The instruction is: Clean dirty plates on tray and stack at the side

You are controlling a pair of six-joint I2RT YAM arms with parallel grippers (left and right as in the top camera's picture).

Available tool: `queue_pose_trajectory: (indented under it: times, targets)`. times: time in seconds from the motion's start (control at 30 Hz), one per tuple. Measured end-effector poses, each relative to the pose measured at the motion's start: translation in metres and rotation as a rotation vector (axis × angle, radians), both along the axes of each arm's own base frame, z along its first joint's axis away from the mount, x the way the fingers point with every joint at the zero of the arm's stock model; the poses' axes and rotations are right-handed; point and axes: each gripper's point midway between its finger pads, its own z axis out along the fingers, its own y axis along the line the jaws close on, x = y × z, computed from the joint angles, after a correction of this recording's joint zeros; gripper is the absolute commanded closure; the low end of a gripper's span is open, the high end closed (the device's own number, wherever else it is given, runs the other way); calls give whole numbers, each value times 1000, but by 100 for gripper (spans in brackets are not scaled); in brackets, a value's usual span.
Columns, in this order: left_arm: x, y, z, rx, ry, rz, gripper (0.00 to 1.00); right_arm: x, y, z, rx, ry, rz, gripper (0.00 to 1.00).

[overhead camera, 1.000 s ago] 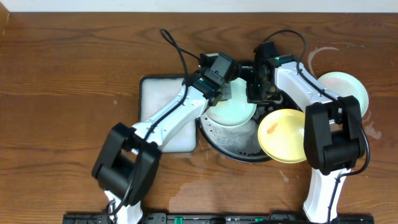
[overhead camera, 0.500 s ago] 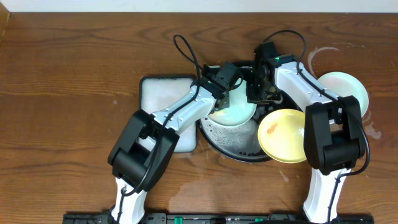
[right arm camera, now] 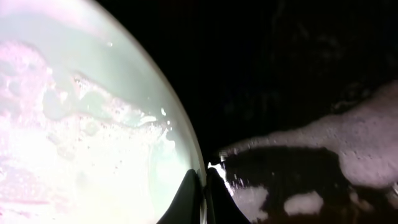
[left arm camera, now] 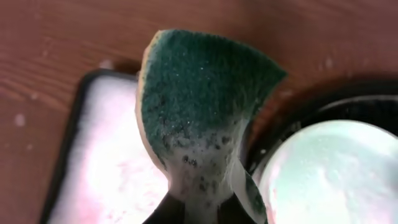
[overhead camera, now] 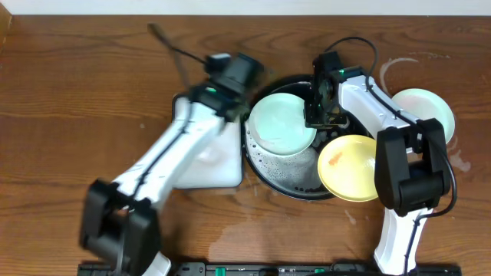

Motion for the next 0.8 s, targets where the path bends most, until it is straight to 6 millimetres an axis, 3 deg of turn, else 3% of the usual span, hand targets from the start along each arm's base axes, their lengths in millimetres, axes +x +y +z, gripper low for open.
queue_pose_trajectory:
  times: [0.13, 0.3, 0.47, 0.63, 0.8]
  targets:
    - [0, 42, -1, -113, 82, 57, 93, -7, -12, 22, -93, -30, 7, 99]
    - [-9, 77, -18, -179, 203, 89, 93, 2, -29, 93, -225, -238, 4, 99]
    - [-12, 77, -19, -201, 229, 43, 92, 0, -26, 145, -323, -403, 38, 99]
    - [-14, 74, -23, -206, 241, 14, 92, -4, -20, 176, -441, -515, 75, 99]
    - [-24, 74, -40, -197, 279, -2, 93, -7, -13, 201, -593, -610, 153, 99]
